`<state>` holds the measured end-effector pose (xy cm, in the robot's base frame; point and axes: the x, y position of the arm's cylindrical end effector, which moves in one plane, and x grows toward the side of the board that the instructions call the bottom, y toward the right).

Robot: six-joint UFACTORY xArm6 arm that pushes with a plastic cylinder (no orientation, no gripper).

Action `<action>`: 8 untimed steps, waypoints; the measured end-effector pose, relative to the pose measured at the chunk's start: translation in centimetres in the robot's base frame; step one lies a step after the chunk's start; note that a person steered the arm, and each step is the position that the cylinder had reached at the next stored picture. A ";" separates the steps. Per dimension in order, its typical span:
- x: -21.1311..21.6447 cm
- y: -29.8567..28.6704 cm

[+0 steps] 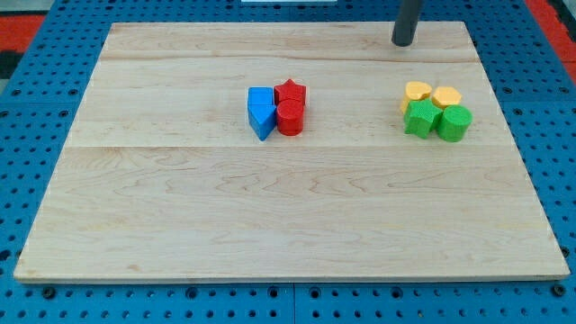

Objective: Move your arm towards the green circle

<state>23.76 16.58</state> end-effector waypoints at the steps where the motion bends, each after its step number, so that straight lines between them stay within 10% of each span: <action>1: 1.7 -0.1; 5: 8.1 -4.9; 8: 20.5 -5.2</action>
<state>44.30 11.37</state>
